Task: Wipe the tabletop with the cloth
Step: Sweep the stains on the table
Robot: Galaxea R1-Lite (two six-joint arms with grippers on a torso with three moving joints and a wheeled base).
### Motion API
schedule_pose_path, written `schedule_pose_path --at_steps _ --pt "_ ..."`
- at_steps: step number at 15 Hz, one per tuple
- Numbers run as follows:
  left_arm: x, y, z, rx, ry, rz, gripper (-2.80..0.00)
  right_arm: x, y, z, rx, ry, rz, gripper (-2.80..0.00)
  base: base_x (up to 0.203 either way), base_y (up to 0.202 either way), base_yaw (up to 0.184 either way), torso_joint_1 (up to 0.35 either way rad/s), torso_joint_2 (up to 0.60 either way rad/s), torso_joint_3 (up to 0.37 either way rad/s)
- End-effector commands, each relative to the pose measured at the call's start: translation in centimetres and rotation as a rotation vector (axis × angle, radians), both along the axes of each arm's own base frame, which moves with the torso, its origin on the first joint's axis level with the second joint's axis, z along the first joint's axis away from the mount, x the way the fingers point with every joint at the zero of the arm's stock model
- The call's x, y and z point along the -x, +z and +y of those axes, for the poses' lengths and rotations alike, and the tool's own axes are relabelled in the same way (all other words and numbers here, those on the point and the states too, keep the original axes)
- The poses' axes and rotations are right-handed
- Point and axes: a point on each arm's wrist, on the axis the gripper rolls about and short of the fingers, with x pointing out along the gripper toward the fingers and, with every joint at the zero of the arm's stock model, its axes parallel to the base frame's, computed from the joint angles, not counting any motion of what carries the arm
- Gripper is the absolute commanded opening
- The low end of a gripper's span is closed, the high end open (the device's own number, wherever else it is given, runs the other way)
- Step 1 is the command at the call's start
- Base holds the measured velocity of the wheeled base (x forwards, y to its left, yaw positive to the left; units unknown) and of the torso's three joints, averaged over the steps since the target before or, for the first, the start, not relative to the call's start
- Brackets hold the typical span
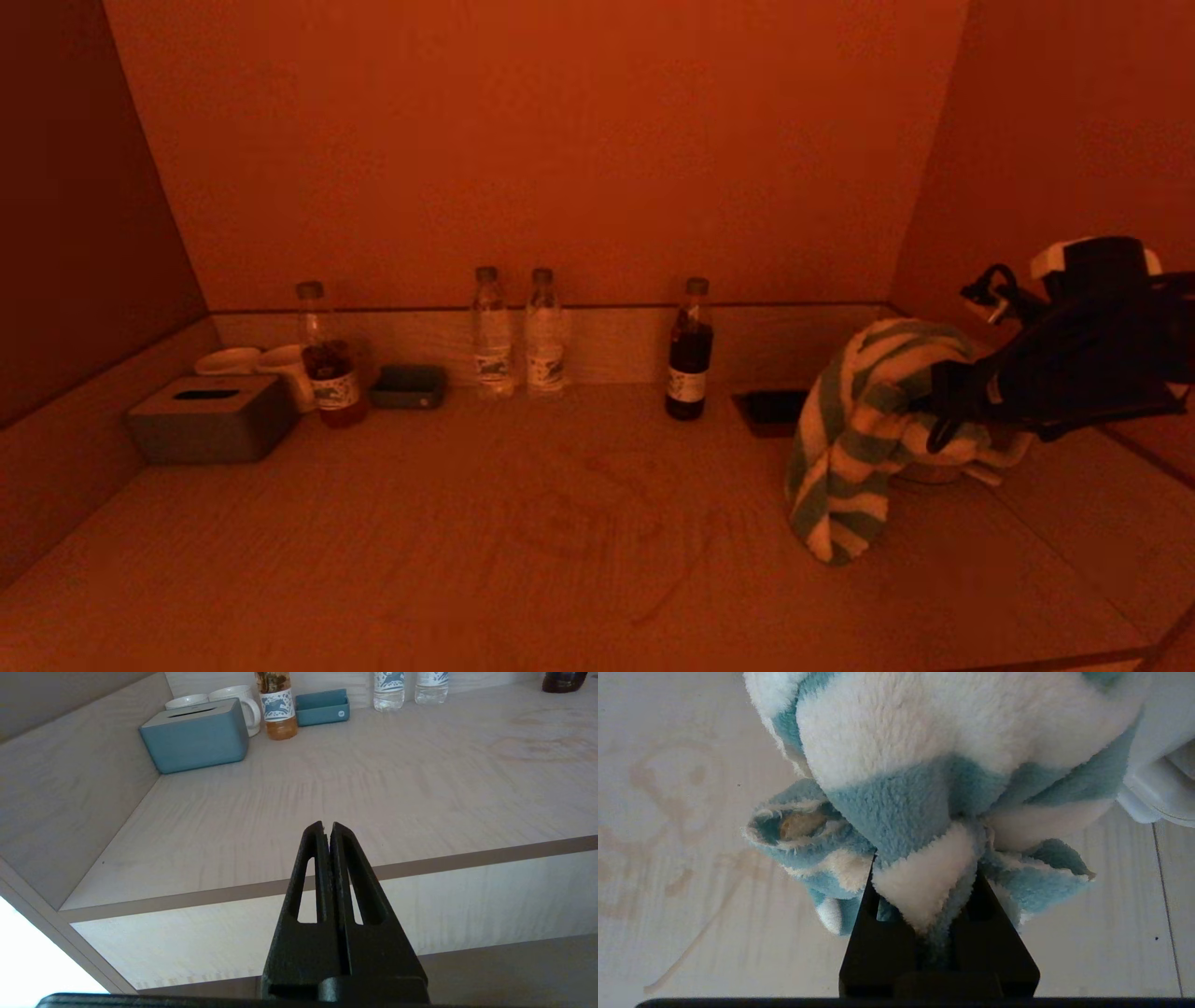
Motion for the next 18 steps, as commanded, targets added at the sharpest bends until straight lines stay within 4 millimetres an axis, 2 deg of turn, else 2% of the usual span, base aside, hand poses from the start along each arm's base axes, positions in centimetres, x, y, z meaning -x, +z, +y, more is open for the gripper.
schedule_pose_path --at_steps 1,14,18 --pt "0.0 0.0 0.0 -0.001 0.002 0.0 -2.8 -0.4 -0.5 -0.3 -0.003 -0.011 0.005 -2.8 0.0 0.0 0.0 0.0 0.0 0.0" --pt "0.0 0.0 0.0 -0.001 0.0 0.0 -2.8 -1.6 -0.8 -0.7 0.003 -0.105 0.003 -2.8 0.0 0.0 0.0 0.0 0.0 0.0" --pt "0.0 0.0 0.0 -0.001 0.002 0.0 -2.8 -2.3 -1.8 -0.7 0.022 -0.123 0.033 -2.8 0.0 0.0 0.0 0.0 0.0 0.0"
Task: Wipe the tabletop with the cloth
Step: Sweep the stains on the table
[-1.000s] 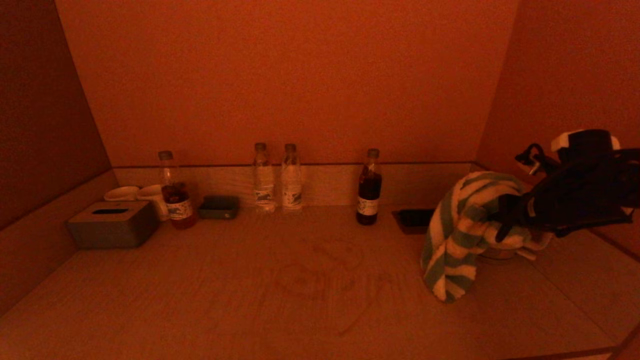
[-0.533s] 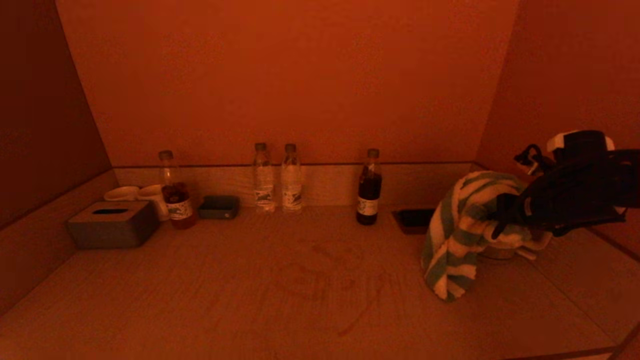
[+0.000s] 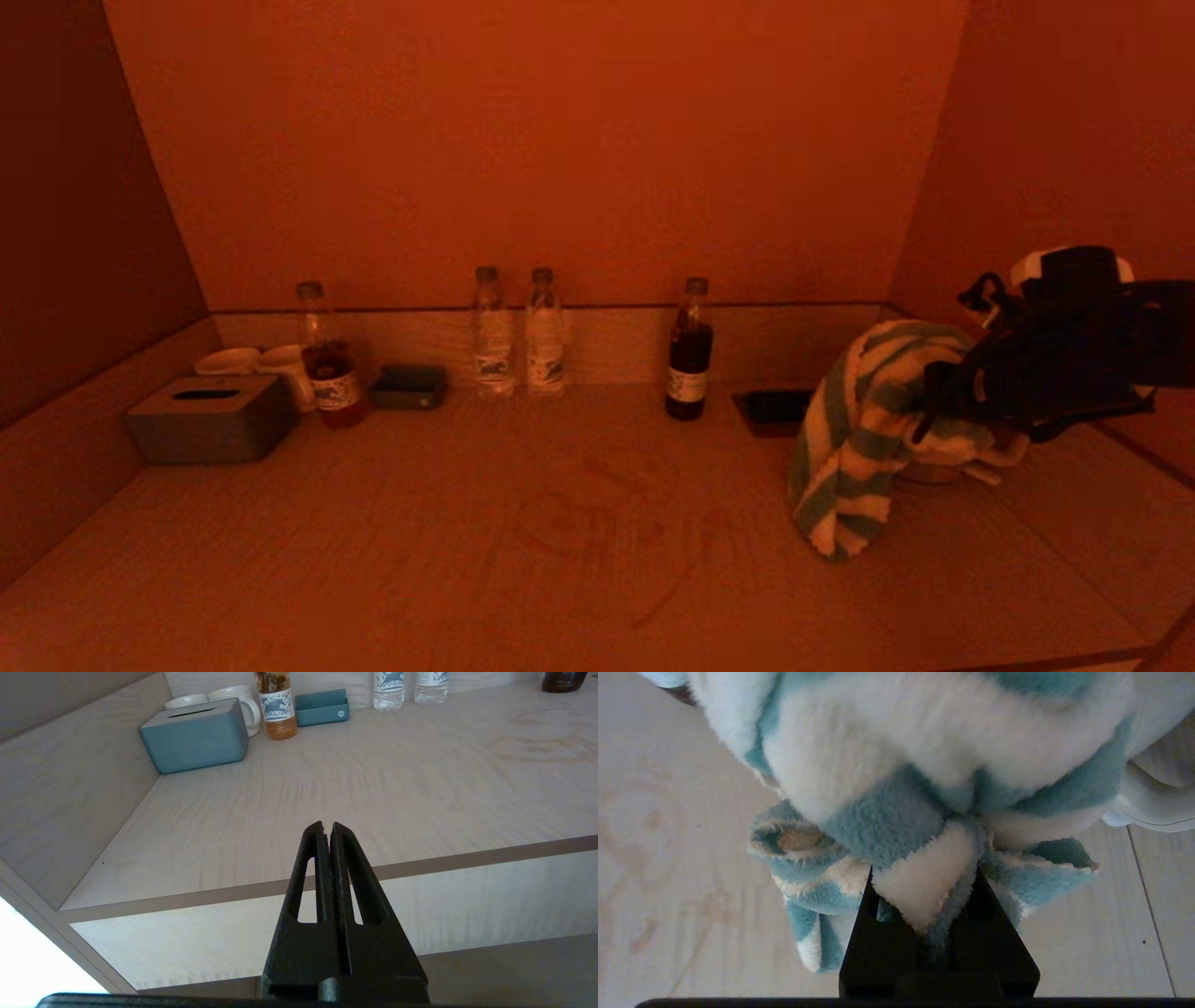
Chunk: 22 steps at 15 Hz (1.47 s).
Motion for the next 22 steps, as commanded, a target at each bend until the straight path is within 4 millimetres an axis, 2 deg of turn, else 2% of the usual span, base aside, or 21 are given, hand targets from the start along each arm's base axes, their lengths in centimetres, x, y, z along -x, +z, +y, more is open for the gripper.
schedule_pose_path --at_steps 1,6,8,11,17,21,22 --pt "0.0 0.0 0.0 -0.001 0.0 0.0 -2.8 -0.4 -0.8 0.1 -0.001 0.002 0.023 -2.8 0.0 0.0 0.0 0.0 0.0 0.0" --pt "0.0 0.0 0.0 -0.001 -0.002 0.0 -2.8 -1.8 -2.9 0.3 -0.018 0.018 0.066 -2.8 0.0 0.0 0.0 0.0 0.0 0.0" --pt "0.0 0.0 0.0 -0.001 -0.001 0.0 -2.8 -1.8 -2.9 0.4 -0.018 0.019 0.065 -2.8 0.0 0.0 0.0 0.0 0.0 0.0" --pt "0.0 0.0 0.0 -0.001 0.0 0.0 -2.8 -2.5 -3.9 1.6 -0.024 0.055 0.085 -2.8 0.0 0.0 0.0 0.0 0.0 0.0" --pt "0.0 0.0 0.0 -0.001 -0.001 0.0 -2.8 -3.3 -5.0 2.3 -0.025 0.076 0.1 -2.8 0.0 0.0 0.0 0.0 0.0 0.0" --pt "0.0 0.0 0.0 -0.001 0.0 0.0 -2.8 -3.4 -5.6 3.5 -0.026 0.109 0.118 -2.8 0.0 0.0 0.0 0.0 0.0 0.0" --pt "0.0 0.0 0.0 -0.001 0.0 0.0 -2.8 -3.3 -5.8 4.5 -0.024 0.135 0.129 -2.8 0.0 0.0 0.0 0.0 0.0 0.0"
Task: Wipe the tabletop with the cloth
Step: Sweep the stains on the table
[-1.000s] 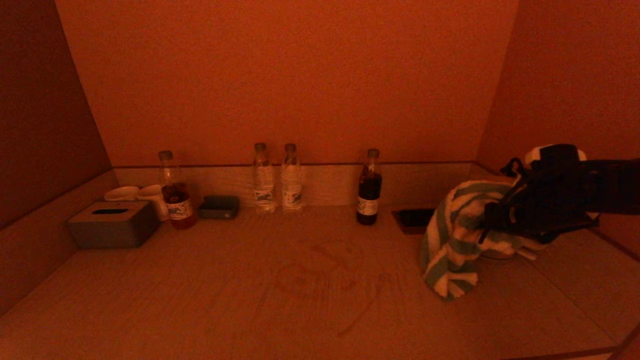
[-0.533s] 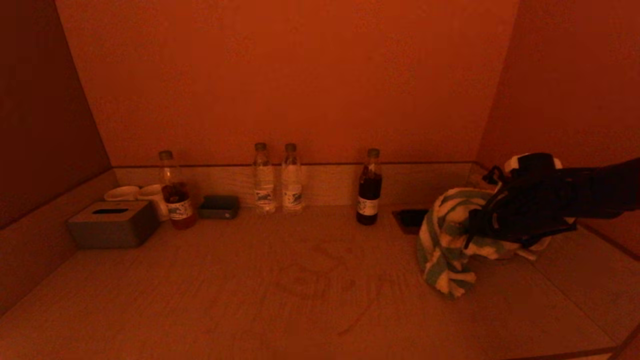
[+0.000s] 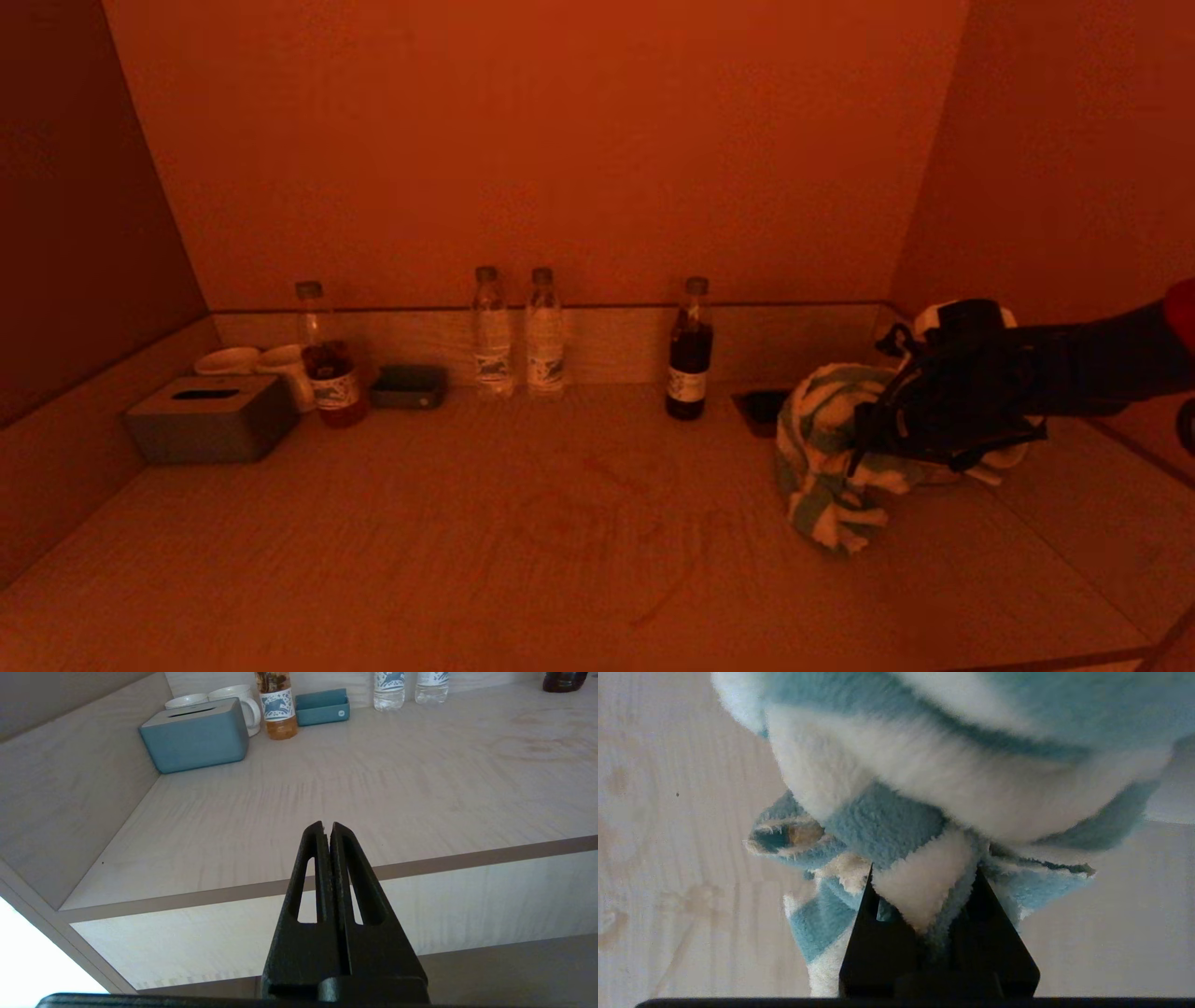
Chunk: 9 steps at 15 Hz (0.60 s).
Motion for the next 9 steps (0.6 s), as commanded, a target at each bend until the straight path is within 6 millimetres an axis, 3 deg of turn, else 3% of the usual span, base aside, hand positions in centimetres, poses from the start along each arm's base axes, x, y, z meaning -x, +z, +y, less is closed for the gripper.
schedule_pose_path --at_steps 1,9 --pt "0.0 0.0 0.0 -0.001 -0.001 0.0 -2.8 0.1 -0.3 0.8 -0.001 0.022 0.013 -2.8 0.0 0.0 0.0 0.0 0.0 0.0" --pt "0.0 0.0 0.0 -0.001 0.0 0.0 -2.8 -1.2 -4.1 4.7 -0.004 0.127 0.107 -2.8 0.0 0.0 0.0 0.0 0.0 0.0"
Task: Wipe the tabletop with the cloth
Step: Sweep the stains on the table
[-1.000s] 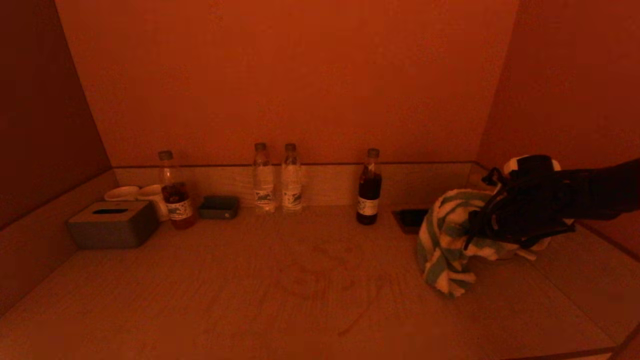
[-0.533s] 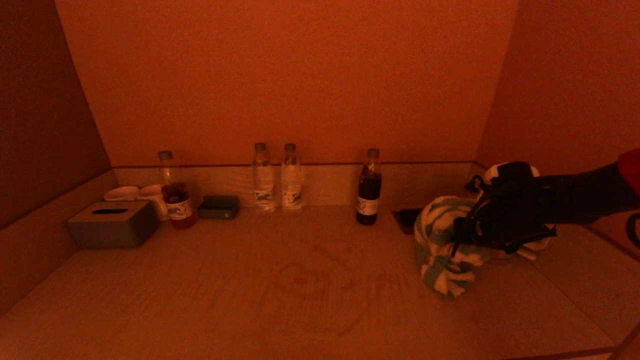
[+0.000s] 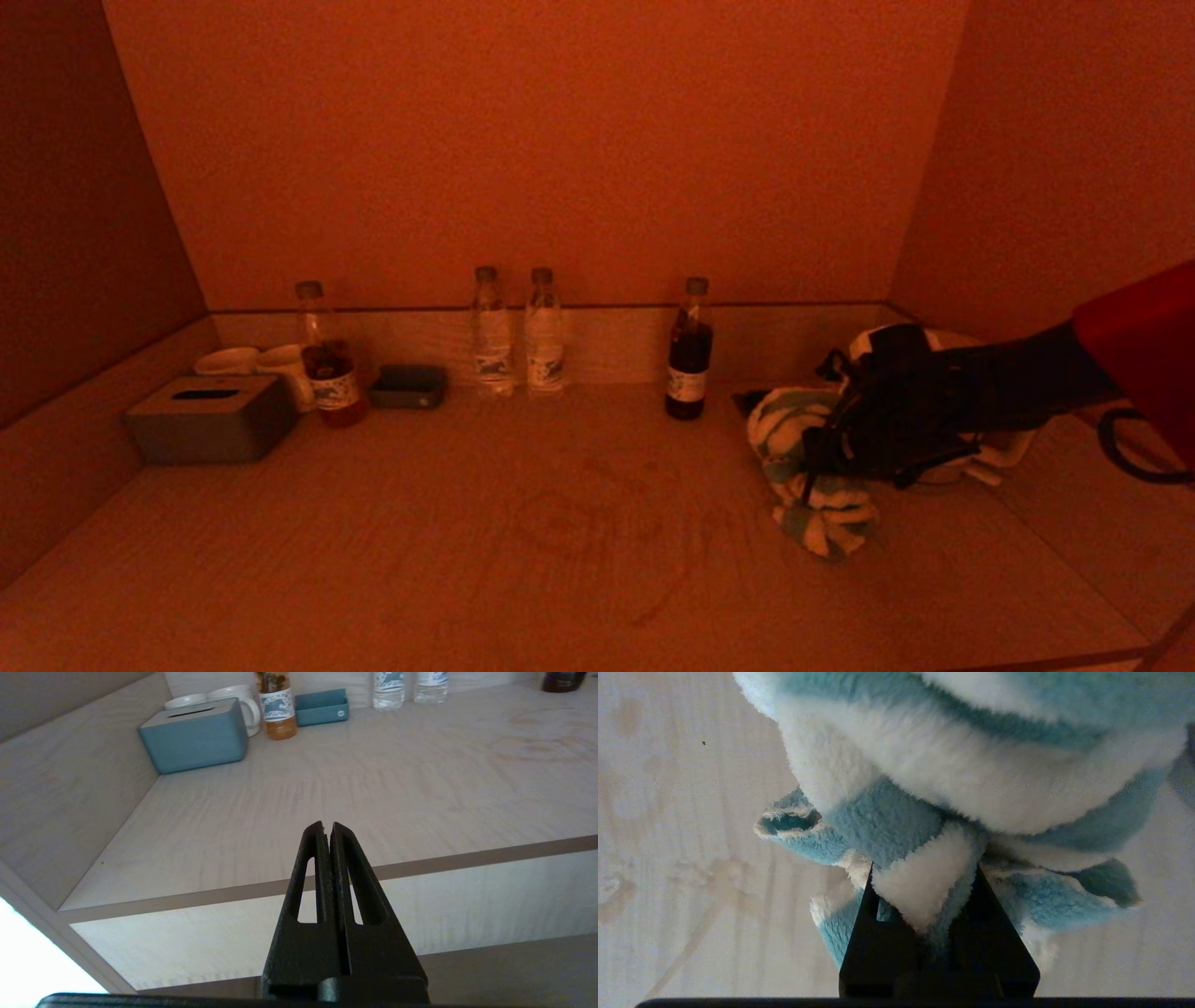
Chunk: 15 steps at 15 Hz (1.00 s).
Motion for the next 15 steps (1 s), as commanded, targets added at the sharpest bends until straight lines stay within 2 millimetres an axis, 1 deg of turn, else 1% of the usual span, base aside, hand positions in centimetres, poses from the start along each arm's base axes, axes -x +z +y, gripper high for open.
schedule_pose_path --at_steps 1,2,3,4,7,9,10,11,13,15 --pt "0.0 0.0 0.0 -0.001 0.0 0.0 -2.8 -0.3 -1.1 0.4 -0.002 0.012 0.031 -2.8 0.0 0.0 0.0 0.0 0.0 0.0" --pt "0.0 0.0 0.0 -0.001 0.0 0.0 -2.8 -0.3 -1.4 0.8 -0.005 0.022 0.035 -2.8 0.0 0.0 0.0 0.0 0.0 0.0" --pt "0.0 0.0 0.0 -0.001 0.002 0.0 -2.8 -0.4 -2.0 1.7 -0.01 0.044 0.047 -2.8 0.0 0.0 0.0 0.0 0.0 0.0" --pt "0.0 0.0 0.0 -0.001 0.0 0.0 -2.8 -0.4 -2.1 2.1 -0.016 0.057 0.048 -2.8 0.0 0.0 0.0 0.0 0.0 0.0" --pt "0.0 0.0 0.0 -0.001 0.0 0.0 -2.8 -0.2 -1.8 3.1 -0.025 0.087 0.046 -2.8 0.0 0.0 0.0 0.0 0.0 0.0" --pt "0.0 0.0 0.0 -0.001 0.0 0.0 -2.8 -0.1 -1.8 3.3 -0.028 0.095 0.046 -2.8 0.0 0.0 0.0 0.0 0.0 0.0" --pt "0.0 0.0 0.0 -0.001 0.0 0.0 -2.8 0.2 -1.5 4.2 -0.031 0.121 0.041 -2.8 0.0 0.0 0.0 0.0 0.0 0.0" --pt "0.0 0.0 0.0 -0.001 0.0 0.0 -2.8 0.4 -1.4 4.4 -0.032 0.128 0.041 -2.8 0.0 0.0 0.0 0.0 0.0 0.0" --pt "0.0 0.0 0.0 -0.001 0.0 0.0 -2.8 1.1 -1.0 5.7 -0.032 0.163 0.037 -2.8 0.0 0.0 0.0 0.0 0.0 0.0" --pt "0.0 0.0 0.0 -0.001 0.002 0.0 -2.8 1.5 -0.7 6.3 -0.032 0.182 0.031 -2.8 0.0 0.0 0.0 0.0 0.0 0.0"
